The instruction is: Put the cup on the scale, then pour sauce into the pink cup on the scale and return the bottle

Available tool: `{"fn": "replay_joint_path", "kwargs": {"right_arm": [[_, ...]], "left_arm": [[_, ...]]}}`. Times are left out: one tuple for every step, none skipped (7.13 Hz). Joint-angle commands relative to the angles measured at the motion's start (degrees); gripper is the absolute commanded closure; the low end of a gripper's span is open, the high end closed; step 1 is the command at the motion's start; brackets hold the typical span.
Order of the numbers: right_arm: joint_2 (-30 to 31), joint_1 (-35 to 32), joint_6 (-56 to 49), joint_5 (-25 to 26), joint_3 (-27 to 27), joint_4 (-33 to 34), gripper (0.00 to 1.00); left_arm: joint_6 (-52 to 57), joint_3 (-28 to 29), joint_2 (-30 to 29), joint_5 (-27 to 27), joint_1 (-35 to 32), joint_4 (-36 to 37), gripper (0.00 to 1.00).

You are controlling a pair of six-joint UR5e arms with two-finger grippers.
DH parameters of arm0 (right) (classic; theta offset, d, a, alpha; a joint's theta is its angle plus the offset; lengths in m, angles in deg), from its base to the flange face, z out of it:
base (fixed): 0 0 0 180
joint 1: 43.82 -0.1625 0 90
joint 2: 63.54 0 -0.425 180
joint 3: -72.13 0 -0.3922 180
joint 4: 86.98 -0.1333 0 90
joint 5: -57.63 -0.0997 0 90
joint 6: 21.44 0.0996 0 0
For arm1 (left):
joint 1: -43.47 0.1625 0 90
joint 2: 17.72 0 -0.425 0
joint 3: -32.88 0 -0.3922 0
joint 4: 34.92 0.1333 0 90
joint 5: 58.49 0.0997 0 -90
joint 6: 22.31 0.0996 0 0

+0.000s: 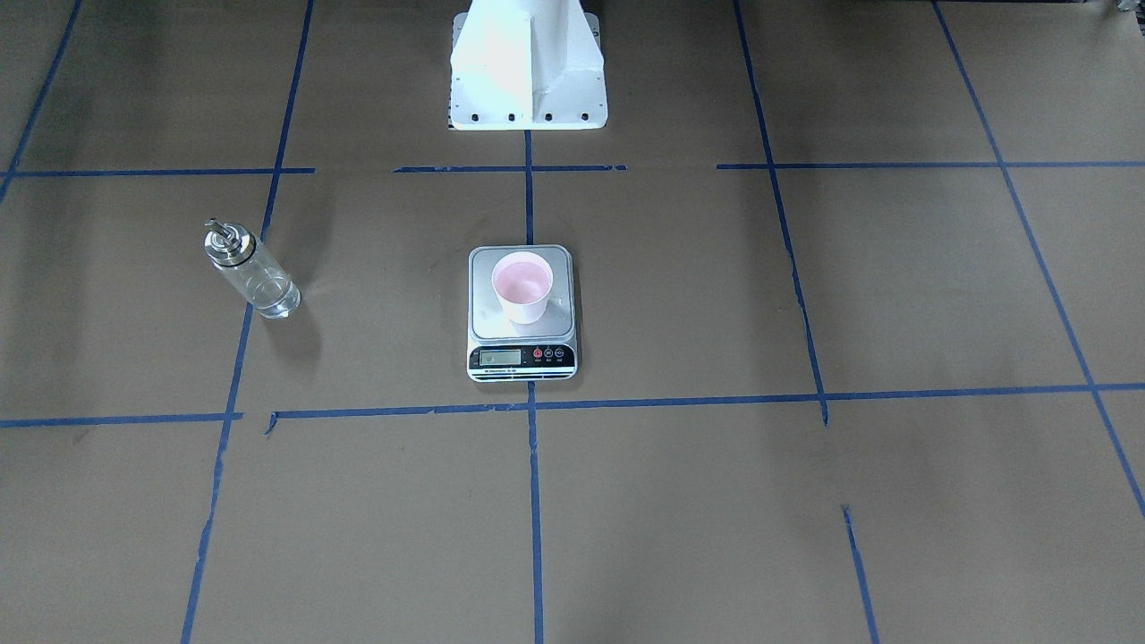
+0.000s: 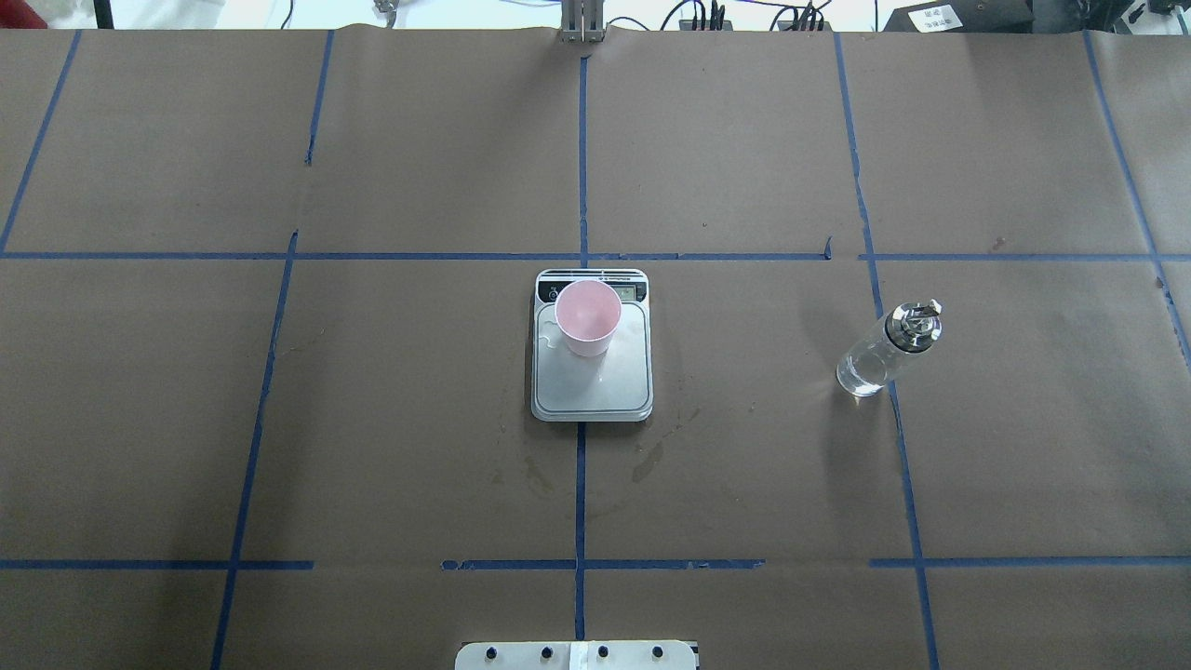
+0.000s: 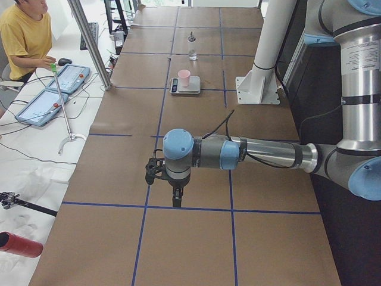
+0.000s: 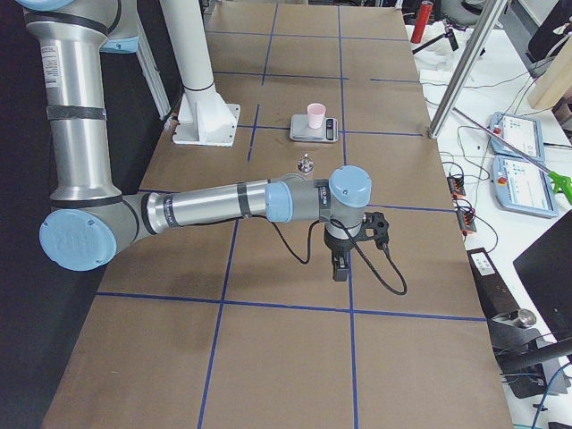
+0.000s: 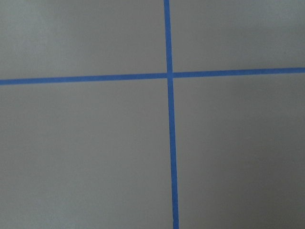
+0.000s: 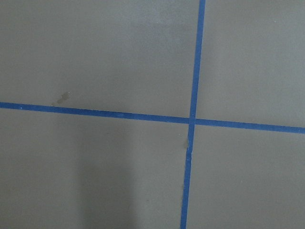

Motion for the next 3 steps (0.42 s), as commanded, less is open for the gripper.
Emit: {"fn": "replay_joint_path", "kwargs": {"right_arm": [[0.07, 0.0, 0.0, -0.05, -0.23, -0.07, 0.0], [0.07, 0.0, 0.0, 0.04, -0.31, -0.07, 0.0], [-0.01, 0.09, 0.0, 0.13, -0.58, -0.07, 0.0]], "left_arm": [[0.02, -0.66, -0.02, -0.04, 0.01, 0.06, 0.0], [0.02, -0.92, -0.11, 0.05, 0.1, -0.02, 0.0], [0.02, -0.92, -0.28, 0.05, 0.1, -0.03, 0.0]]}}
